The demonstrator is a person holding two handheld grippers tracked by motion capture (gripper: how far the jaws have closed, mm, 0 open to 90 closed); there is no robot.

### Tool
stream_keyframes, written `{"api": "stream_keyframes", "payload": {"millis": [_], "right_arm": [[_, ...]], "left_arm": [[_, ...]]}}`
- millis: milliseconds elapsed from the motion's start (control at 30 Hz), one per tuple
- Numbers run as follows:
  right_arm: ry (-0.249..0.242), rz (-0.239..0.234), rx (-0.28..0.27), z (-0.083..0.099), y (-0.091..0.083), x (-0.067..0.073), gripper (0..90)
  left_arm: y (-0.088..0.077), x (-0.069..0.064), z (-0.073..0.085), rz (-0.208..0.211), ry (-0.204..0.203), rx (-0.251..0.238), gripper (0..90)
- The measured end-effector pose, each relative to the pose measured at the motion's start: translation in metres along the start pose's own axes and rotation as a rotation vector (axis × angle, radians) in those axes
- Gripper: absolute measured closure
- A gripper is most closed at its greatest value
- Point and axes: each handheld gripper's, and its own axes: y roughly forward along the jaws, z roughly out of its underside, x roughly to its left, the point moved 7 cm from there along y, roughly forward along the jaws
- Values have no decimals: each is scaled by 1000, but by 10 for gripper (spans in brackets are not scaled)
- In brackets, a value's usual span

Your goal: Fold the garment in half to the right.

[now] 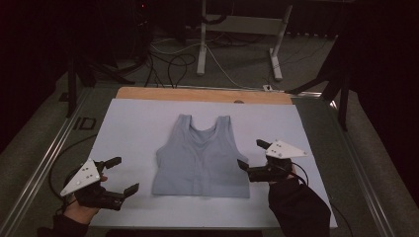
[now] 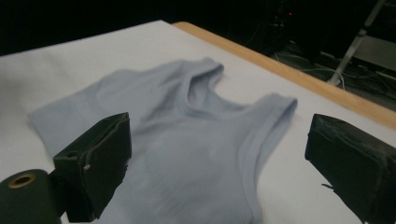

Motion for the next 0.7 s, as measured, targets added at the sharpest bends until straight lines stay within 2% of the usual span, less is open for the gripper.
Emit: {"api": "stream_keyframes", "payload": {"millis": [100,267,367,467,600,633,700], "right_arm": [[-11,-13,-7,-13,10,1,74],[-32,-20,-13,-34,25,2,74],[-44,-29,-12,-45,35,4,74],[-58,-40,-9,-55,46,6,74],[-54,-65,2,-65,63,10,74],[-66,-72,6,-66,68,10,74],[-74,-81,21,-68,79,12,74]], "left_arm": [[0,-1,-5,-6,4,9,1],[2,-2,-13,-11,-15,15,1],[5,-3,-15,-24,-25,35,1],[9,-3,-17,-74,-39,59,1],[14,-11,-16,-45,-15,88,1],[16,-13,-15,-41,-11,100,1],[20,-15,-12,-41,-18,124,2]]}}
